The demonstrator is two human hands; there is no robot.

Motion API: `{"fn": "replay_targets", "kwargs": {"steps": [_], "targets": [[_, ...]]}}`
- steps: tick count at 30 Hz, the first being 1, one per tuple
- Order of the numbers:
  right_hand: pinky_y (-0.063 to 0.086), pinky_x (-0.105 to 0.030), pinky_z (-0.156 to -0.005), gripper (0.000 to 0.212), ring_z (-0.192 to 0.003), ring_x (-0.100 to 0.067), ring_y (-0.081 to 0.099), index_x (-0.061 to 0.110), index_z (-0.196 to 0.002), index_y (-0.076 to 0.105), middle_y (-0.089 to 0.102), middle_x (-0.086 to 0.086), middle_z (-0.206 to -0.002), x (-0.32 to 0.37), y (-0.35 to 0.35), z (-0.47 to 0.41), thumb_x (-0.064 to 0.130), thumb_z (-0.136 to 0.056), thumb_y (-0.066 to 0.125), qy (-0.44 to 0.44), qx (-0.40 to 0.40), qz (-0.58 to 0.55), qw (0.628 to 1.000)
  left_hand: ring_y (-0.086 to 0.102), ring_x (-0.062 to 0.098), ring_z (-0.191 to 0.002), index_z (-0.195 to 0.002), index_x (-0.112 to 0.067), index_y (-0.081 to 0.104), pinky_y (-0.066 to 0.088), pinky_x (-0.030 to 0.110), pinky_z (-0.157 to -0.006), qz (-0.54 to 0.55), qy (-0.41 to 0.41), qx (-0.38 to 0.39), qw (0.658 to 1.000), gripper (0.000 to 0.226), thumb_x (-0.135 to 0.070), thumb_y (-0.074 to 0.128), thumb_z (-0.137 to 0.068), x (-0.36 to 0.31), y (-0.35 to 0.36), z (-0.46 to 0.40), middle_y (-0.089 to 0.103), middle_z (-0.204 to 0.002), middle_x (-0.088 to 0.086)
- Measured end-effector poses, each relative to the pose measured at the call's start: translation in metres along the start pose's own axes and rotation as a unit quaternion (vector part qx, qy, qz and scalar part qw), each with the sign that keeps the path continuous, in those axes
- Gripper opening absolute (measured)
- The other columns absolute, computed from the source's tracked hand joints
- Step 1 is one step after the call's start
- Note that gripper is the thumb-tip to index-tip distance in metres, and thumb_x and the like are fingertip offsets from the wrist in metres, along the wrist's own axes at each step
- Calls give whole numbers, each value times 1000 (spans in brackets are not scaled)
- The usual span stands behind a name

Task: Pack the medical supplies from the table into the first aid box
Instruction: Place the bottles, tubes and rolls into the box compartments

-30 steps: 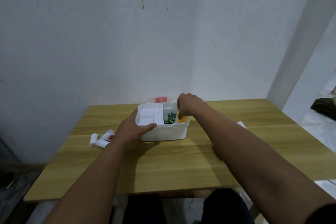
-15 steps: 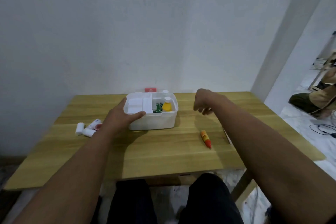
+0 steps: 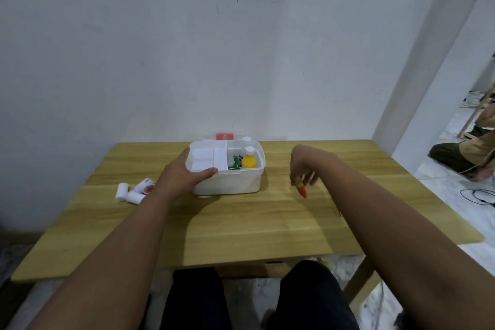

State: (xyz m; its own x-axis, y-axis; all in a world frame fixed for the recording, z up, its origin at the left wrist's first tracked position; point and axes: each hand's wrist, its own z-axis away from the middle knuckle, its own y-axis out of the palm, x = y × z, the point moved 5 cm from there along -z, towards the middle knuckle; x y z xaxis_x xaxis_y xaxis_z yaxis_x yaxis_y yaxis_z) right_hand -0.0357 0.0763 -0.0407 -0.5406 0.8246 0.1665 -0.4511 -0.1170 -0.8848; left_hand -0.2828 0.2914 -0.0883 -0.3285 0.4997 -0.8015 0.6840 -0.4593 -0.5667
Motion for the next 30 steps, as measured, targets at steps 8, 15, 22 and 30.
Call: {"fn": "replay_targets", "kwargs": {"steps": [8, 15, 22, 30], "targets": [[65, -42, -61, 28, -84, -31, 76, 15, -120, 59, 70, -15, -102, 68, -72, 24, 12, -95, 71, -183, -109, -211, 954, 49, 14, -116, -148, -37, 40, 48, 36, -88, -2, -2, 6, 1000, 87, -61, 79, -74, 3, 2, -2, 55, -144, -6], [56, -22, -55, 30, -68, -14, 70, 10, -98, 73, 72, -4, -83, 129, -44, 25, 20, -77, 92, -265, -130, -25, 955, 46, 11, -115, -149, -37, 37, 47, 32, -85, 0, 3, 11, 1000, 87, -58, 80, -76, 2, 4, -1, 54, -145, -6], [63, -42, -82, 24, -87, -24, 71, 15, -91, 59, 72, -6, -96, 157, -8, 4, 4, -81, 77, -260, -130, 160, 943, 51, 21, -126, -151, -35, 36, 47, 34, -89, -12, -6, 2, 1000, 90, -59, 79, -76, 3, 5, -1, 53, -146, -4], [64, -35, -74, 12, -68, -19, 69, 6, -95, 71, 70, -8, -80, 155, 13, -11, -2, -87, 69, -232, -107, 184, 949, 50, 23, -130, -152, -34, 34, 48, 39, -95, -21, -14, -3, 1000, 93, -58, 80, -75, 2, 6, -1, 52, -147, -2]]}}
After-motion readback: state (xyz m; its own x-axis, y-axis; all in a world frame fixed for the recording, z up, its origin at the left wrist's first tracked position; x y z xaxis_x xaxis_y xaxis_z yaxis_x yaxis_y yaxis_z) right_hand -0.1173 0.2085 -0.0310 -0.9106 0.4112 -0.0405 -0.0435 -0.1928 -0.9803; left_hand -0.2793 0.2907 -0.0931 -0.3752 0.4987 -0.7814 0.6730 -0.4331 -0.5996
